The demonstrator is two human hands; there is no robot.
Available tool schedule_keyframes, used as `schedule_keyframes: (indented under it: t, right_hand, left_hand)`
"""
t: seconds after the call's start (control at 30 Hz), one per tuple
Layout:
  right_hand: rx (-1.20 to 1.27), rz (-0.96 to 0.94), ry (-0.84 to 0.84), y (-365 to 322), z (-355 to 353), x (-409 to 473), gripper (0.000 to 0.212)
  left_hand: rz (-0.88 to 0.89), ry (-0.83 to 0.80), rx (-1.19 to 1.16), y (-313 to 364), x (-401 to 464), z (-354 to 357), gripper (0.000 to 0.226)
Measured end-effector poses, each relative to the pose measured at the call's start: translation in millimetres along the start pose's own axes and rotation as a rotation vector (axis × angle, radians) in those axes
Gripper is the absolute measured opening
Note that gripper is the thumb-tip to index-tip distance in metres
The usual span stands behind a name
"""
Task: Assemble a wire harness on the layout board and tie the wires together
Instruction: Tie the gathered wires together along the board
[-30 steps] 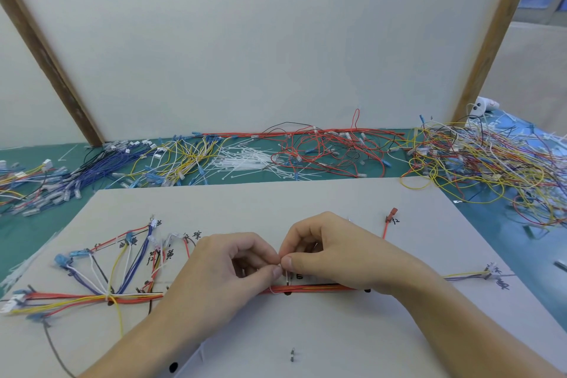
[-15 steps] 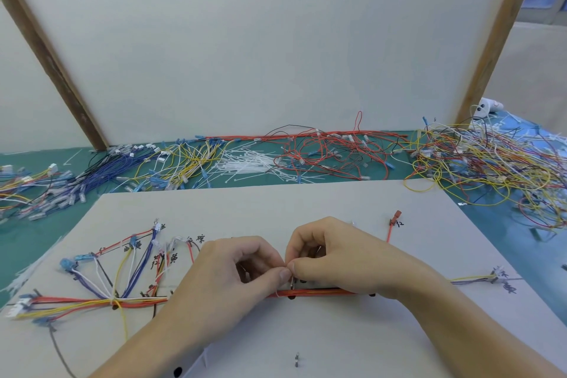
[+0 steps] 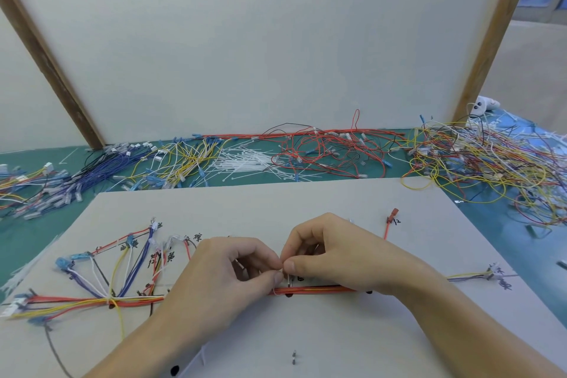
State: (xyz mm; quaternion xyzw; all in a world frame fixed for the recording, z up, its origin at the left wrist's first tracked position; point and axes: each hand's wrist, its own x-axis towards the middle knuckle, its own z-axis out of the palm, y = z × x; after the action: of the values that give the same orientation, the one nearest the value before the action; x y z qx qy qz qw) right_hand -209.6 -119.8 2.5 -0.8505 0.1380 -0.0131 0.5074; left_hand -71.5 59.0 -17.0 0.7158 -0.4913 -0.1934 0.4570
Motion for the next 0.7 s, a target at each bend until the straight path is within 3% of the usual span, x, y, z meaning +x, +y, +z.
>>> schedule_keyframes:
  t: [0.7]
  right_hand:
    - [0.005, 0.015, 0.041, -0.6, 2.9, 1.0, 0.004]
  left_hand:
    - [0.005, 0.019, -0.033, -1.7, 1.3, 2.7, 0.019]
